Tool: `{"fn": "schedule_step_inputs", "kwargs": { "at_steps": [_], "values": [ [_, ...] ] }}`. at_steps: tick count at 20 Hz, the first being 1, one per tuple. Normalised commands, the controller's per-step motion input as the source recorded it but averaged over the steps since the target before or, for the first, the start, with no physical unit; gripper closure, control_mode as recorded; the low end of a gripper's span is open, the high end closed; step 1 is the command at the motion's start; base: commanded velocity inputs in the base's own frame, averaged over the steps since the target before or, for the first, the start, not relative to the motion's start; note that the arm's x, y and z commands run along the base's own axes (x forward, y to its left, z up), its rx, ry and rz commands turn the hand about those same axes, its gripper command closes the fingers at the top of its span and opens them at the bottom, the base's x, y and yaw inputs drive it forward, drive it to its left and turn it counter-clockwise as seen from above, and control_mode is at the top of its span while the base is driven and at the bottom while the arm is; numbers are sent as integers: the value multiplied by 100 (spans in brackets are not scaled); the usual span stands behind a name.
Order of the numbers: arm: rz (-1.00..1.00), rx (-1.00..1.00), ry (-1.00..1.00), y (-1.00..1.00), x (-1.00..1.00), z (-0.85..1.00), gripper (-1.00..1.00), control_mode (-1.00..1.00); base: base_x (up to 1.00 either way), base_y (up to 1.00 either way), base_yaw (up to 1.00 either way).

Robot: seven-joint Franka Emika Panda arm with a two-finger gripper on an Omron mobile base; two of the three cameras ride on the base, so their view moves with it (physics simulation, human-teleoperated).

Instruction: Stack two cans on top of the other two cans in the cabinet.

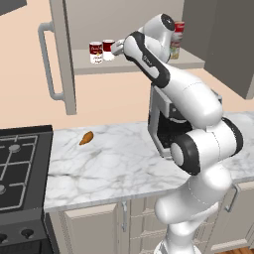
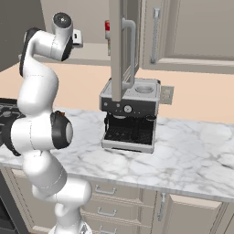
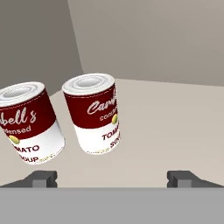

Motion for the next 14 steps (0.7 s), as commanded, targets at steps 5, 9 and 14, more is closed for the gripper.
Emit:
{"fn": "schedule_step_inputs", "kwargs": {
  "at_steps": [5,9,14],
  "values": [
    [3,0,3,29,22,2,-100,-100,0,0,0],
    [5,0,4,19,33,0,-100,-100,0,0,0],
    [6,0,5,15,31,0,-100,-100,0,0,0]
  ]
}}
